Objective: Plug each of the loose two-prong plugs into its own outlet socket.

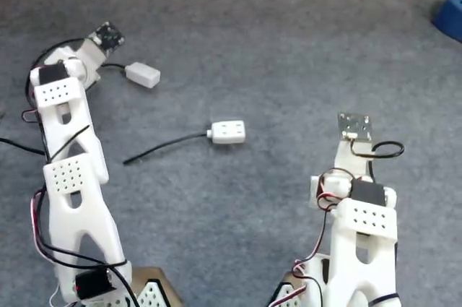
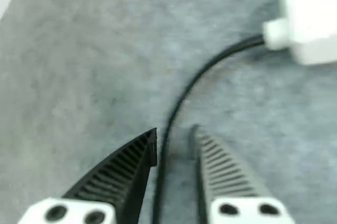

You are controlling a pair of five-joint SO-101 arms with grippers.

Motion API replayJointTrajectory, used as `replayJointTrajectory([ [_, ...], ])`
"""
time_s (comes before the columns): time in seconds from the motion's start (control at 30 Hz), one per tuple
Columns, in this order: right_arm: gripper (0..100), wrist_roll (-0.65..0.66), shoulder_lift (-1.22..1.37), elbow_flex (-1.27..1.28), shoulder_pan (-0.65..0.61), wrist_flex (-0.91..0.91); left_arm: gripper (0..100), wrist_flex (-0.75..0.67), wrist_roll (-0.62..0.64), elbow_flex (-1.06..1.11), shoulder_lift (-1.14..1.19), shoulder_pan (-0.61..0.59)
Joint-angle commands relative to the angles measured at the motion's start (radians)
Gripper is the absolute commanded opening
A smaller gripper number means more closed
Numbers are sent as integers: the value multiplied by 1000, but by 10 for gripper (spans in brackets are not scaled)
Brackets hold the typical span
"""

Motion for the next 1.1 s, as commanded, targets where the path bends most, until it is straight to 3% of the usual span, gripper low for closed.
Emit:
replayJointTrajectory([
  [0.0,189,9,-22,-7,-2,8,59,-11,-32,15,139,-90],
  [0.37,189,9,-22,-7,-2,8,56,2,-20,-12,183,-96],
  [0.53,189,9,-22,-7,-2,8,59,315,155,-251,79,-90],
  [0.77,189,11,-16,-8,-2,8,59,631,413,-242,-288,-36],
  [0.9,189,14,-15,-8,-2,8,60,637,626,-234,-437,-35],
  [1.07,189,14,-15,-8,-2,8,98,582,651,-236,-486,-27],
])
